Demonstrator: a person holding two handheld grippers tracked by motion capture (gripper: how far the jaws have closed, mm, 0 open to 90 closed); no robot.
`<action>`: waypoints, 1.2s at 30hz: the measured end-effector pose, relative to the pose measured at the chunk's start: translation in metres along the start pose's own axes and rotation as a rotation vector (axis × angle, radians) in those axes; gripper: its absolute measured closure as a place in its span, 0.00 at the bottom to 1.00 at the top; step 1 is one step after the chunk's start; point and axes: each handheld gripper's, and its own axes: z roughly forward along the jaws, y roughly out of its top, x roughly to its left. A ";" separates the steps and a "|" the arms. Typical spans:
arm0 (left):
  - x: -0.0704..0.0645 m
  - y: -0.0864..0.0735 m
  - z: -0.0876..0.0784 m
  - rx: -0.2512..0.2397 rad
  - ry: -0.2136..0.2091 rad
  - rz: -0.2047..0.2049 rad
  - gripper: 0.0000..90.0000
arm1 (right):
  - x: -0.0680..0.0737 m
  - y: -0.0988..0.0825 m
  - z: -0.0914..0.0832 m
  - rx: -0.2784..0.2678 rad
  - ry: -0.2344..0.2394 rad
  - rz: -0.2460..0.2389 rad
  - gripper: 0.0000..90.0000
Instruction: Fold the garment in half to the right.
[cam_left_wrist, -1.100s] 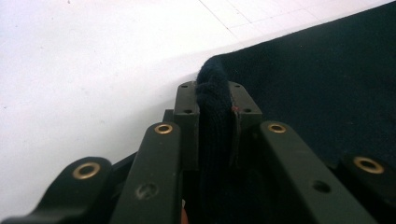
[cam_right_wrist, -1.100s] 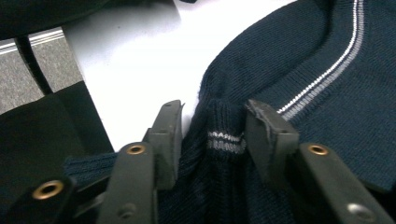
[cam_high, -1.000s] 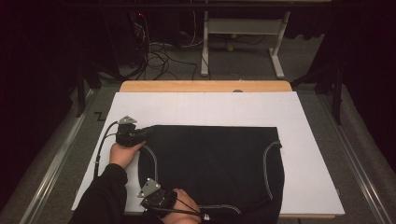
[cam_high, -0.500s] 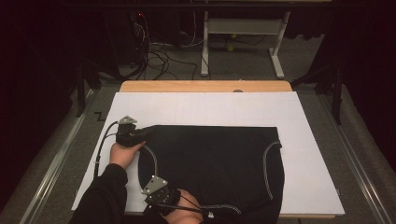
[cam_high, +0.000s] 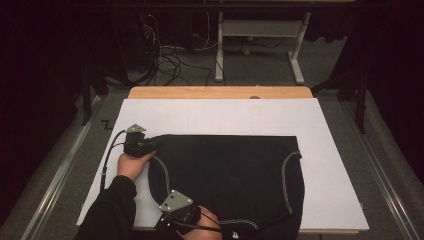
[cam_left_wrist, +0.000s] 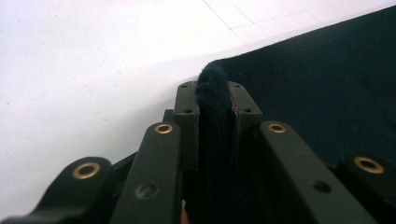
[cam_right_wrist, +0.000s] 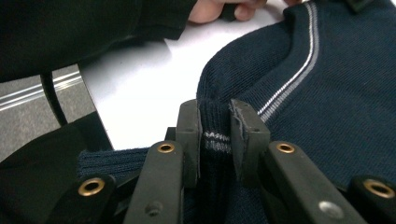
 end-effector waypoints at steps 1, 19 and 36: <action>0.000 0.000 0.000 -0.001 -0.001 -0.001 0.82 | 0.000 0.000 -0.001 -0.011 -0.004 0.004 0.85; 0.003 0.001 -0.003 -0.023 0.003 -0.046 0.82 | -0.003 -0.002 -0.014 -0.116 -0.021 -0.002 0.89; -0.029 0.040 -0.020 -0.147 0.067 -0.100 0.84 | -0.017 0.012 -0.040 -0.223 -0.039 0.015 0.89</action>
